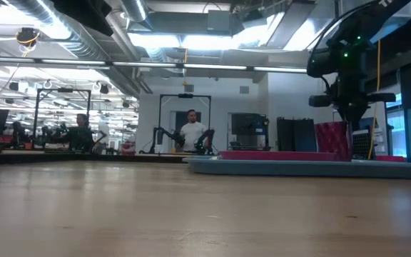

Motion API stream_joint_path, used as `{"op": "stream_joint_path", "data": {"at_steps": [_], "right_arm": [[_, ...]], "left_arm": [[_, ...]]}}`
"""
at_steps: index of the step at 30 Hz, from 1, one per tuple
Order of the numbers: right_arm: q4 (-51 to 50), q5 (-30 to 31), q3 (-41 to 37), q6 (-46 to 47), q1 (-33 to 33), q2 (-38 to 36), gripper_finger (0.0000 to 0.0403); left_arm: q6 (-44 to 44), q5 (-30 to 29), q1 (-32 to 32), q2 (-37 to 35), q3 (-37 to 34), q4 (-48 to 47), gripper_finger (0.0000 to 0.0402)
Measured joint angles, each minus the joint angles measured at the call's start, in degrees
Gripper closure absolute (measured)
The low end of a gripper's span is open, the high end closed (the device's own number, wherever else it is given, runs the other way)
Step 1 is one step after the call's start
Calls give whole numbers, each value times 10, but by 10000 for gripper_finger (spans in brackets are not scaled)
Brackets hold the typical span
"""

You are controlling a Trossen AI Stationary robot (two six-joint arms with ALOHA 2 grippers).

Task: Pick and place plate/cup/fork/spoon on tray
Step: Put the red cup on the blue tray

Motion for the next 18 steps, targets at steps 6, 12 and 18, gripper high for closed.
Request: {"op": "stream_joint_path", "data": {"at_steps": [6, 12, 18], "right_arm": [[1, 4, -2, 13, 0, 2, 343], [3, 4, -2, 14, 0, 2, 330], [3, 4, -1, 15, 0, -7, 330]], "left_arm": [[0, 0, 0, 0, 0, 0, 374], [0, 0, 0, 0, 0, 0, 374], [0, 0, 0, 0, 0, 0, 374]]}}
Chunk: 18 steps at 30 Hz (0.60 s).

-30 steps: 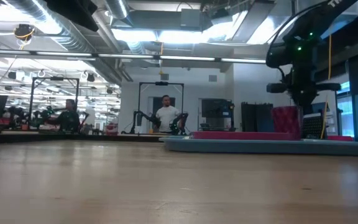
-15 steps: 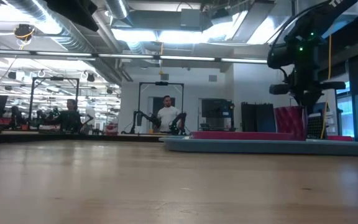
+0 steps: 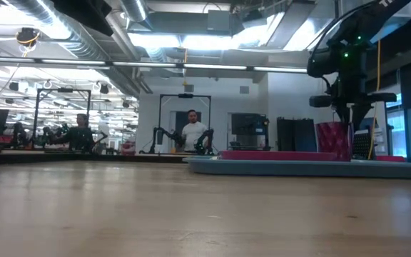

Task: Pick and place plate/cup/fork/spoon on tray
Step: Put the red cup on the blue tray, then adjust the red plate

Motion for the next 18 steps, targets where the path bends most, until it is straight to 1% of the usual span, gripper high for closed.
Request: {"op": "stream_joint_path", "data": {"at_steps": [8, 11, 15, 18], "right_arm": [[-13, 6, 1, 14, 1, -55, 329], [-20, 8, 1, 12, 10, -81, 329], [-19, 7, 1, -21, 43, -118, 328], [-19, -15, 1, -68, 78, -145, 328]], "left_arm": [[0, 0, 0, 0, 0, 0, 374], [0, -2, 0, 0, 0, 0, 374], [-11, -37, 0, 0, 0, 0, 374], [-27, -56, 0, 0, 0, 0, 374]]}}
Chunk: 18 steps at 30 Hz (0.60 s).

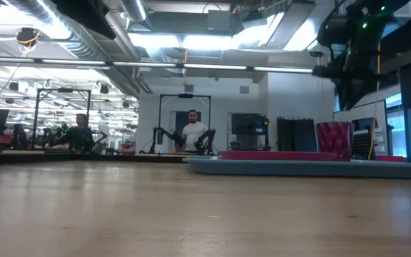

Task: Pick and place plate/cup/fork/spoon on tray
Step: Adjust the red plate

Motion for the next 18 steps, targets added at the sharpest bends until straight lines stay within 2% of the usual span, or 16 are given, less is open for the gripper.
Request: {"op": "stream_joint_path", "data": {"at_steps": [4, 8, 13, 18], "right_arm": [[-11, -37, 0, -55, 64, -18, 329], [-16, -41, 0, -84, 129, -18, 344], [-6, -38, 0, -93, 191, -16, 392], [46, -38, 0, -98, 251, 7, 399]], "left_arm": [[-26, -1, 0, 11, 0, 2, 374], [-52, -7, 0, 39, 1, 2, 374], [-52, -8, 0, 90, 0, 13, 374], [-51, -8, 0, 120, 0, 44, 374]]}}
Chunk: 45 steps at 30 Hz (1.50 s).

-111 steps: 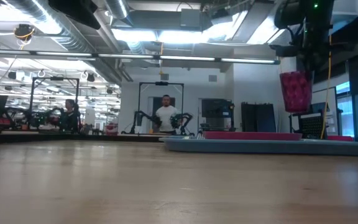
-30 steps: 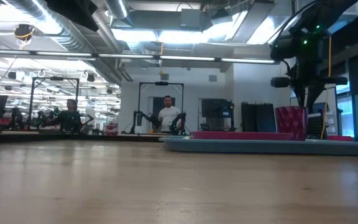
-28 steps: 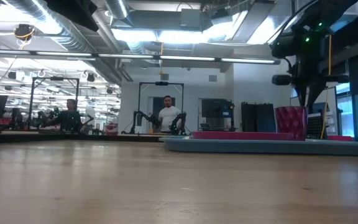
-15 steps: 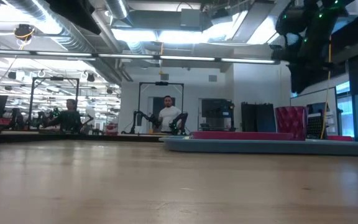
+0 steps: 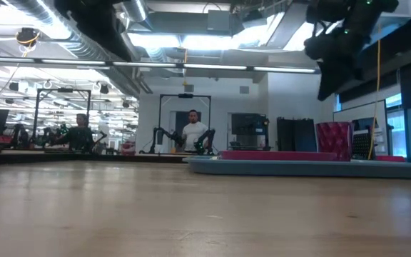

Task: Pick and place plate/cup/fork/spoon on tray
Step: Adjust the red plate

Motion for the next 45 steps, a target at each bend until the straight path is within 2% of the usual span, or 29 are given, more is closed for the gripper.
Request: {"op": "stream_joint_path", "data": {"at_steps": [4, 10, 18, 24, 38, 45], "right_arm": [[32, 4, 0, 15, 33, 47, 400], [50, 61, 0, 60, 51, 139, 400], [120, 42, 0, 58, 51, 234, 401], [130, 30, 0, 59, 51, 285, 401], [125, 10, 0, 65, 51, 323, 401], [81, 10, 0, 87, 51, 323, 399]], "left_arm": [[2, 1, 0, 8, 0, 6, 374], [1, 1, 0, 8, 0, 6, 374], [4, 2, 0, 8, 0, 6, 374], [4, 3, 0, 8, 0, 5, 374], [4, 3, 0, 7, 0, 5, 374], [5, 3, 0, 7, 0, 3, 374]]}}
